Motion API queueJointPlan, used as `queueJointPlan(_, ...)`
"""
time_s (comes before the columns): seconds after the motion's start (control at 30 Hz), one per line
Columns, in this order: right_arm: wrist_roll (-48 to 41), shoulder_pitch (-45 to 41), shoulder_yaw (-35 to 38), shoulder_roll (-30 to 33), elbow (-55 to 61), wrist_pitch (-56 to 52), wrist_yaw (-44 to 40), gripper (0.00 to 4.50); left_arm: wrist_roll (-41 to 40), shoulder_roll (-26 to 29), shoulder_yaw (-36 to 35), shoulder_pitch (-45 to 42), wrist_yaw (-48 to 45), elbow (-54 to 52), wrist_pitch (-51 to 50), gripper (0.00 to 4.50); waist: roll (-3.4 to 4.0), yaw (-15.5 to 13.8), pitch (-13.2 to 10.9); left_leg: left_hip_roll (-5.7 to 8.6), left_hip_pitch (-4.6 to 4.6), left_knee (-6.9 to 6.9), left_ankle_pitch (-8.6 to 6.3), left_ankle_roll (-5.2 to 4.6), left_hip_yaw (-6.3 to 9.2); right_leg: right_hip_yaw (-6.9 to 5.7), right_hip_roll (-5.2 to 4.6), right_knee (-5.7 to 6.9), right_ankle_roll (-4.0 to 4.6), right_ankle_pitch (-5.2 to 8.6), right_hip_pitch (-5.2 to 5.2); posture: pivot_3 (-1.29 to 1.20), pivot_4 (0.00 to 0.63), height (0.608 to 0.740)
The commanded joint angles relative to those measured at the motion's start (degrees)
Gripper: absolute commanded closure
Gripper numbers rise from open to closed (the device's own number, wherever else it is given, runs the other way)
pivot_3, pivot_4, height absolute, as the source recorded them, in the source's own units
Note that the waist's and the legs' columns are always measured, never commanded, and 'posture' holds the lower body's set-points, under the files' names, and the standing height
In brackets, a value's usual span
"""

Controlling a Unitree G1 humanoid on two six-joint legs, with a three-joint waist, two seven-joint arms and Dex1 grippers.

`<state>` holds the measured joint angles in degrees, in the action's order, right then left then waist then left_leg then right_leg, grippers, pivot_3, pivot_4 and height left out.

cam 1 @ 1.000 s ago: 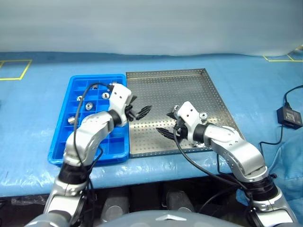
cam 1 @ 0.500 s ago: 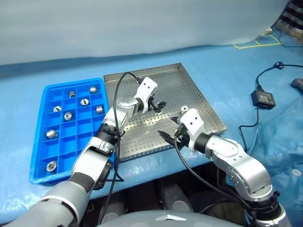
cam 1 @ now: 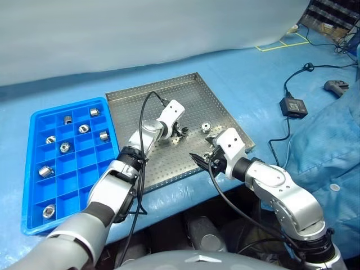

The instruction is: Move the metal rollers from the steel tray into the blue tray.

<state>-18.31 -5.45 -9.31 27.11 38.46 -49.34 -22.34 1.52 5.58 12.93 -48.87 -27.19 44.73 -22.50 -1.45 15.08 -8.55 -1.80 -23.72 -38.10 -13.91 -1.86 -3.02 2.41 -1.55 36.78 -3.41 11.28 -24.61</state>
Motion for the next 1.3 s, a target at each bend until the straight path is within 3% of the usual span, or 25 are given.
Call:
queueJointPlan(0.03,0.17,-1.17,0.28,-0.15,0.30,0.71,-0.11,0.59,-0.08,0.60,-1.00,1.16,-0.44,-3.60,-1.20,1.13,0.00,-0.11,0.00,-0.01,0.00,0.01,0.00,0.00,0.00,0.00,0.00,0.00,0.00,0.00,0.00,-0.29,0.150,0.740)
queueJointPlan(0.2,0.28,-2.28,-0.28,-0.20,-0.58,0.97,-0.59,0.59,-0.18,0.73,-0.32,3.30,-3.11,-7.24,-2.83,2.73,0.00,-0.51,0.00,0.01,0.01,0.00,0.00,0.00,0.00,0.01,-0.05,0.01,-0.02,0.00,0.01,-0.27,0.150,0.740)
queueJointPlan(0.5,0.17,-3.58,-0.51,-0.48,-2.84,1.62,-1.65,0.59,-5.77,0.99,-4.77,6.03,-6.80,-19.46,-4.70,2.79,0.01,-1.25,0.00,-0.04,-0.02,0.02,0.00,0.00,0.00,0.02,-0.06,0.02,-0.03,0.01,-0.02,-0.23,0.150,0.740)
queueJointPlan(0.67,-0.79,-5.69,-0.46,-1.86,-6.85,3.35,-3.50,0.59,-12.03,6.63,-8.72,12.91,-9.16,-42.64,-13.34,2.79,0.07,-1.60,-0.02,-0.30,0.01,0.05,0.00,0.00,-0.06,0.11,-0.03,0.05,-0.03,0.00,-0.04,-0.19,0.150,0.740)
queueJointPlan(0.83,-3.43,-7.02,-0.47,-3.48,-9.40,5.18,-7.33,0.59,-9.50,15.31,-12.43,25.02,-2.50,-67.53,-23.55,2.79,0.11,-2.71,-0.03,-0.37,0.13,0.16,0.01,0.02,-0.01,0.09,0.07,0.13,0.06,0.05,-0.03,-0.11,0.150,0.740)
queueJointPlan(1.07,-3.39,-8.94,-2.68,-3.06,-11.84,5.13,-10.33,0.59,-6.38,15.48,-22.65,42.25,9.56,-88.16,-37.15,2.79,0.07,-8.70,-0.04,-0.35,0.11,0.05,0.01,0.03,-0.06,0.06,-0.03,0.08,0.05,0.04,-0.01,0.00,0.150,0.740)
queueJointPlan(1.3,-2.77,-11.27,-3.89,-2.15,-13.99,4.73,-12.65,0.59,-5.13,15.59,-26.23,50.78,13.89,-92.70,-41.43,2.79,0.02,-14.08,-0.02,-0.35,0.11,-0.13,0.02,0.03,-0.07,-0.01,-0.05,0.07,0.43,0.20,0.06,0.05,0.150,0.740)
